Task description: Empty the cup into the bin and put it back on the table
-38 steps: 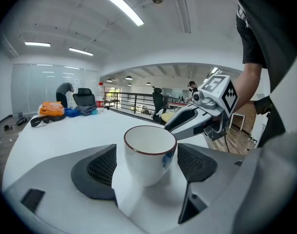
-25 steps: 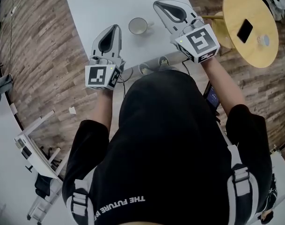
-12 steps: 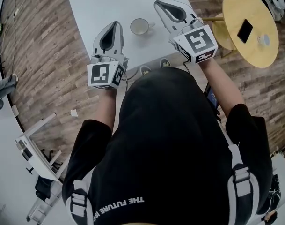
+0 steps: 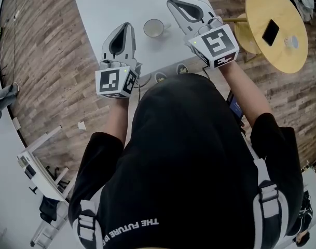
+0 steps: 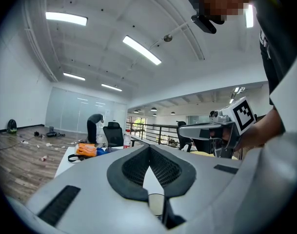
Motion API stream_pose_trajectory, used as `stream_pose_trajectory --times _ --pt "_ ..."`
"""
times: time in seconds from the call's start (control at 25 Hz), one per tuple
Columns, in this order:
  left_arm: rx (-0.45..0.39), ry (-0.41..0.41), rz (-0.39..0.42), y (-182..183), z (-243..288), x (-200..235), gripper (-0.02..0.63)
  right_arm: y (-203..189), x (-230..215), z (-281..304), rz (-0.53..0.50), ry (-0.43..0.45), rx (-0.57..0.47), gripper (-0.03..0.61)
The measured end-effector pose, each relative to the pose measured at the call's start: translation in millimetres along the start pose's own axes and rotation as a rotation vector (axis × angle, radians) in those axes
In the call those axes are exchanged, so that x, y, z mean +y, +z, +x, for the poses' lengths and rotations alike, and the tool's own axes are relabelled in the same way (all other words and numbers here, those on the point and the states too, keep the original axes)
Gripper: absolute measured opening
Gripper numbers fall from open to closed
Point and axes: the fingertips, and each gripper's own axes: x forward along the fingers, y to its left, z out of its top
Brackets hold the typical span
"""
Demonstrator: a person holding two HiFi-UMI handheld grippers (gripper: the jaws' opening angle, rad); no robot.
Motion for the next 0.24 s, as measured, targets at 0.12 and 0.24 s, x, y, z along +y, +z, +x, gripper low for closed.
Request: stream_pose_trajectory --times 0.12,0.24 --pt "-0.003 -0.003 0.003 0.8 0.7 -0.4 0.021 -0.7 0.5 0.9 -0.001 0.000 0.003 0.015" --pt "0.000 -0.004 0.004 0.4 0.5 -1.4 0.021 -2.3 2.2 0.2 0.000 0.004 0.011 0.015"
